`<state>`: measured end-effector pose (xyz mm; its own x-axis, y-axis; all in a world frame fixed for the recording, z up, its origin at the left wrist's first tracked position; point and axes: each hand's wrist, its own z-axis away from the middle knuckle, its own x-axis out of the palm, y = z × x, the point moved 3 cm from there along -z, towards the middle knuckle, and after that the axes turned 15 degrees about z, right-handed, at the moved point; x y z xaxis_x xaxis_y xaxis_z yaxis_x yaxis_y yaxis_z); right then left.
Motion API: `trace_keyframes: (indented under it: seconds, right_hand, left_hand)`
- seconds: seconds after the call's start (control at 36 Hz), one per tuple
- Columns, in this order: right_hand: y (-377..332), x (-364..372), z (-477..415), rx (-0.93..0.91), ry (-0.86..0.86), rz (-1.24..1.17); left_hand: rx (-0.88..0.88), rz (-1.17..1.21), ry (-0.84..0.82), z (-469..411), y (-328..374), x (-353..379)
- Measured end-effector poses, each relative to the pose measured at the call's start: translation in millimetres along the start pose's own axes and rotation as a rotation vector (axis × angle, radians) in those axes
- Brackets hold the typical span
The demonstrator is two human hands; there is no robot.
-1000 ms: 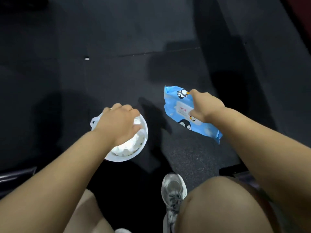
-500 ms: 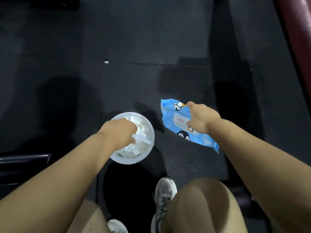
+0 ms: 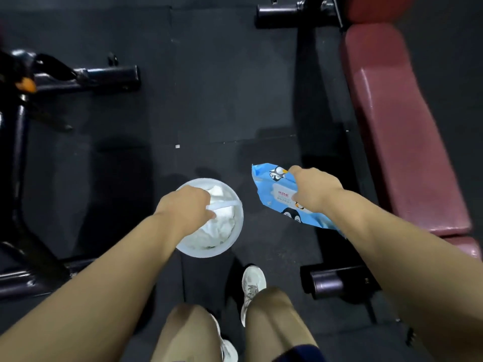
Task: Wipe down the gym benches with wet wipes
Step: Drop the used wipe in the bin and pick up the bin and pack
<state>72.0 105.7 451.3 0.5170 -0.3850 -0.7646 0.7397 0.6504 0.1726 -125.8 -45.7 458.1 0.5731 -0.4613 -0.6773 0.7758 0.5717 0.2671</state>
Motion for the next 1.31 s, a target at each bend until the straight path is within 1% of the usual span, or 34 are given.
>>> trace_keyframes:
  seconds: [0.17,0.33,0.44,0.69,0.83,1.03,1.17,1.31]
  right_hand:
    - [33,-60,64,0.104,0.062,-0.092]
    - [46,-83,114,0.233,0.113,-0.194]
    - [51,-85,146,0.343,0.129,-0.203]
    - [61,-64,253,0.676,0.191,-0.341]
    - [68,-34,333,0.868,0.203,-0.450]
    - [75,34,455,1.142,0.193,-0.608]
    - [77,97,548,1.333,0.136,-0.671]
    - [78,167,648,1.510,0.091,-0.747]
  left_hand:
    - [0.064,0.055,0.098,54,36,-67]
    - [0.167,0.072,0.172,73,60,-111]
    - [0.294,0.020,0.196,83,83,-127]
    - [0.684,-0.179,0.117,128,152,-135]
    - [0.859,-0.334,0.081,164,207,-113]
    - [1.108,-0.536,0.047,230,288,-52]
    - [1.263,-0.619,-0.019,289,349,15]
    - [1.372,-0.701,-0.107,362,406,106]
